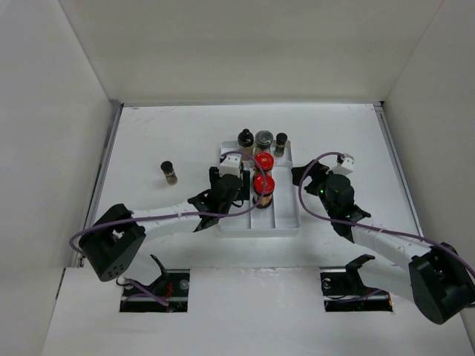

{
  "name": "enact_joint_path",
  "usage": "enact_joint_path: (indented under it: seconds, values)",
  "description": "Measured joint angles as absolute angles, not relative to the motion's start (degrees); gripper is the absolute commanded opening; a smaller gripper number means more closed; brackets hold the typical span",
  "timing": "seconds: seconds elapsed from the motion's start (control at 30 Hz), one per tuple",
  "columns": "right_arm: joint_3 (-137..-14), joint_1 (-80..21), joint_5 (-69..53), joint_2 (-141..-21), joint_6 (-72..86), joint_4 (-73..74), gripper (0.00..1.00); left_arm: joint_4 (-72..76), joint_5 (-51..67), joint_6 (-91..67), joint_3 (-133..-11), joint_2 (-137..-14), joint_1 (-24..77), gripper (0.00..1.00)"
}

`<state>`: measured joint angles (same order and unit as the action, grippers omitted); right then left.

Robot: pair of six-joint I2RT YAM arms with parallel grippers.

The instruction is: Organize the condiment bottles

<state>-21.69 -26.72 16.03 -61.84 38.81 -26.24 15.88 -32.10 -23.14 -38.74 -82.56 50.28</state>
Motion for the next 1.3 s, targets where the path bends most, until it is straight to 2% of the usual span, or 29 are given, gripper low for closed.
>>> enact_joint_path:
  seconds: [0.2,0.3,0.5,0.73,1.03,1.3]
  values:
    - [-21.7,-26.7,16.0,-61.9,38.8,-26.2,0.99,14.3,-32.7,-22.8,-38.6,-76.4,50.2,0.70]
    - [-21.7,-26.7,16.0,-61.8,38.8,-26.2,0.99,13.8,-34.0,-22.7,-37.6,-71.1,49.4,0.66]
    - [-21.7,-26.7,16.0,-61.8,38.8,-26.2,0.98,10.9,-37.6,-25.4,-34.7,-63.5,40.5,0.68]
    - [-21.7,-26.7,15.8,-61.8,38.8,-26.3,0.84,6.5,-38.2,-30.6,-34.7,-65.4,24.1,0.73]
    - [-21.7,-26.8,15.2,-62.2,38.8,-26.4,0.90,9.2,-37.8,-31.8,-34.7,-74.7,16.3,0.71]
    - [-21.8,-27.1,15.0,-63.6,38.8,-27.5,0.90,13.1,-36.9,-31.9,-35.0,-79.3,14.6,0.56]
